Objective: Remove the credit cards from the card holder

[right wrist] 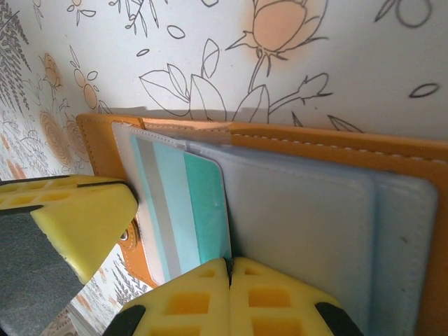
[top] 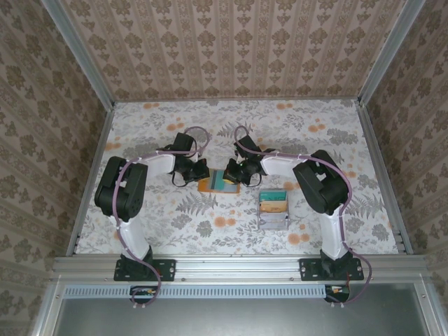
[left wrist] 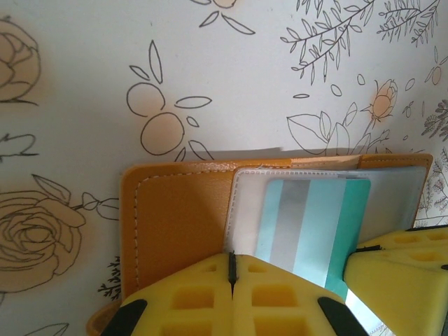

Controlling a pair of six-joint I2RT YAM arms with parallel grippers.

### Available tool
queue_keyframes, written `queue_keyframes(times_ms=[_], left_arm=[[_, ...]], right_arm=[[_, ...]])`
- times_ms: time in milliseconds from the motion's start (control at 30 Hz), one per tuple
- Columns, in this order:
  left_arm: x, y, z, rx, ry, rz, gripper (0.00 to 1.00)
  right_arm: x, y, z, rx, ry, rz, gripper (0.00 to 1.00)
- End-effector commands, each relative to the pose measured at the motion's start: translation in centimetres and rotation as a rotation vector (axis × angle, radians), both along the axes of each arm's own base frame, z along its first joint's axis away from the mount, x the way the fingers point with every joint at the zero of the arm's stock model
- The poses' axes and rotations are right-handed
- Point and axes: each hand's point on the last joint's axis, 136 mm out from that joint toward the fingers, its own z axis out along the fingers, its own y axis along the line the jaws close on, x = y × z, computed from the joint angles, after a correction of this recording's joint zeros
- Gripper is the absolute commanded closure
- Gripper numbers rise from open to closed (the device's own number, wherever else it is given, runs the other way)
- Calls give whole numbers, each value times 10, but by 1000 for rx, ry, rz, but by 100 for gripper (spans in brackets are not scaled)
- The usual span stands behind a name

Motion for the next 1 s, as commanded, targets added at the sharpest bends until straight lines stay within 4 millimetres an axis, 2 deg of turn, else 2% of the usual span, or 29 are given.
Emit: queue_keyframes(times_ms=[0,67,200,400,733,800,900,967], left_arm=[[-11,24,-27,109,79,32,100],[-11,24,-27,107,80,32,100],[-11,22,-27,99,81,29,100],[-12,20,-28,93,87,27,100],[-14,17,-28,85,90,27,100],[-14,17,-27,84,88,27,100],[-14,18,-26,89,85,26,100],[-13,20,-26,95,83,27,100]], right_arm=[[-5,-21,-5,-65,18,-20,100],[-3,-15,-4,-34,17,-3,99],[-1,-7,-5,-6,14,1,80],[1,0,-10,-3,22,8,77],[2,11,-11,17,22,15,79],[2,13,-11,20,23,20,84],[1,11,-11,13,23,15,100],[0,5,-9,-1,17,4,100]])
